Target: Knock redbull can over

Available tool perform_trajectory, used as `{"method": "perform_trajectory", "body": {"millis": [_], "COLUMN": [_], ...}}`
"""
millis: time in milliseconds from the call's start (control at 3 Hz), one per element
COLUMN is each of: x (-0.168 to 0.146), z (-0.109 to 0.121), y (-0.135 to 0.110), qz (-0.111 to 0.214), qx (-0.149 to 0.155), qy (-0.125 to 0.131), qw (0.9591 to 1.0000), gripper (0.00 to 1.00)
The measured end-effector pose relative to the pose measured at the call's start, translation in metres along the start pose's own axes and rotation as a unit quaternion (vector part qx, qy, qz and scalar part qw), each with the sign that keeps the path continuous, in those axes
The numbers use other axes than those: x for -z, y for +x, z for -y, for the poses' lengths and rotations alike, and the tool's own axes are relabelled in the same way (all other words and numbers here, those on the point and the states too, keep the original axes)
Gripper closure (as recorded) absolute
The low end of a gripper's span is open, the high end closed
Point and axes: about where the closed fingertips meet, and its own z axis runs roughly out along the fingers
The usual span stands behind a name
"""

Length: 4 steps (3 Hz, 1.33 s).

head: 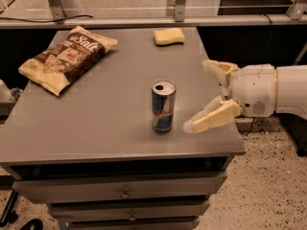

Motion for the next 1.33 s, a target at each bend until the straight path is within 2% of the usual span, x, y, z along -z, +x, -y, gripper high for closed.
{"method": "perform_trajectory", "body": {"millis": [667,1333], "x": [-0.037,-0.078], "z": [0.019,0.03], "y": [0.001,-0.009], "qz": [0.029,0.061], "qx": [0.03,0.036], "qy": [-0.011,-0.026], "qw": [0.9991,0.9971], "gripper": [0.0,0.0]}}
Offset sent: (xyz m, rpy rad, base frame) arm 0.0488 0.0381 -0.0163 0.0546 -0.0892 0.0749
